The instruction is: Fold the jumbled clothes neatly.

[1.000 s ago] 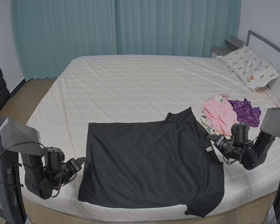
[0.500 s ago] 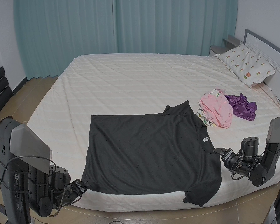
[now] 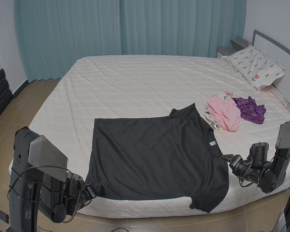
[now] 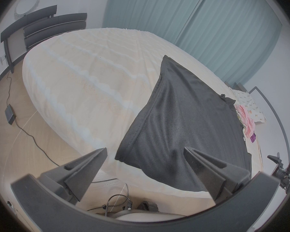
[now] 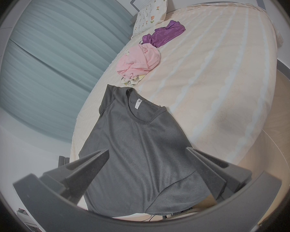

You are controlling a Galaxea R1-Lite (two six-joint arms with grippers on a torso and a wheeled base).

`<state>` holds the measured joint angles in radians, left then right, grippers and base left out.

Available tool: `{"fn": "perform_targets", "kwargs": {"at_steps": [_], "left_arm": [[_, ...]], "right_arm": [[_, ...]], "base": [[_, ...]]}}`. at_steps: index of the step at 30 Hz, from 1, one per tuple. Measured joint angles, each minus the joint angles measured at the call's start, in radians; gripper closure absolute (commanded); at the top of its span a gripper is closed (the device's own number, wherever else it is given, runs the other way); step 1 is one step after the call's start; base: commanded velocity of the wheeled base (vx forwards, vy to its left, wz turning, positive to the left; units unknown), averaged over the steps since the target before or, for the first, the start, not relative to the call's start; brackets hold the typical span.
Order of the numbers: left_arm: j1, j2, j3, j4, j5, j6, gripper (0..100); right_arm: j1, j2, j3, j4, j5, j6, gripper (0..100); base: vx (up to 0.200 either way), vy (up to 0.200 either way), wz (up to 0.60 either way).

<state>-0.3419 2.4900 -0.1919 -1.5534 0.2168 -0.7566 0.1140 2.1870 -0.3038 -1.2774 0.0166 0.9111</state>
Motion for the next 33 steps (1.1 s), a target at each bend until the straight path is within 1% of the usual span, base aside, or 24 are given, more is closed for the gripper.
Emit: {"fn": "perform_targets", "kwargs": {"at_steps": [5,12,15,18,21,24,29,33], "left_arm": [[-0.008,0.011,-0.014,0.001,0.002,0.003,100],[-0.008,0.011,0.017,0.000,0.003,-0.010,100],[-0.003,0.000,0.040,0.001,0.000,-0.033,100],[0.003,-0.026,0.051,0.001,-0.019,-0.071,100],[0.007,-0.058,0.057,0.000,-0.077,-0.114,100],[0.020,-0.089,0.064,0.000,-0.142,-0.156,100],[0.060,-0.114,0.066,0.000,-0.174,-0.178,100],[0.080,-0.123,0.065,0.001,-0.181,-0.183,100]], "right_arm": [[-0.001,0.005,0.003,0.000,0.000,-0.025,0],[-0.022,0.017,0.031,0.000,0.001,-0.140,0],[-0.029,0.020,0.047,0.000,0.001,-0.184,0],[-0.037,0.021,0.065,0.000,0.007,-0.250,0],[-0.045,0.025,0.084,0.001,0.030,-0.323,0],[-0.068,0.034,0.094,0.007,0.061,-0.419,0],[-0.105,0.066,0.089,0.016,0.123,-0.508,0],[-0.121,0.101,0.049,0.022,0.151,-0.525,0]], "base": [[0.000,0.000,0.00],[0.000,0.000,0.00],[0.000,0.000,0.00],[0.000,0.000,0.00],[0.000,0.000,0.00],[0.000,0.000,0.00],[0.000,0.000,0.00],[0.000,0.000,0.00]]}}
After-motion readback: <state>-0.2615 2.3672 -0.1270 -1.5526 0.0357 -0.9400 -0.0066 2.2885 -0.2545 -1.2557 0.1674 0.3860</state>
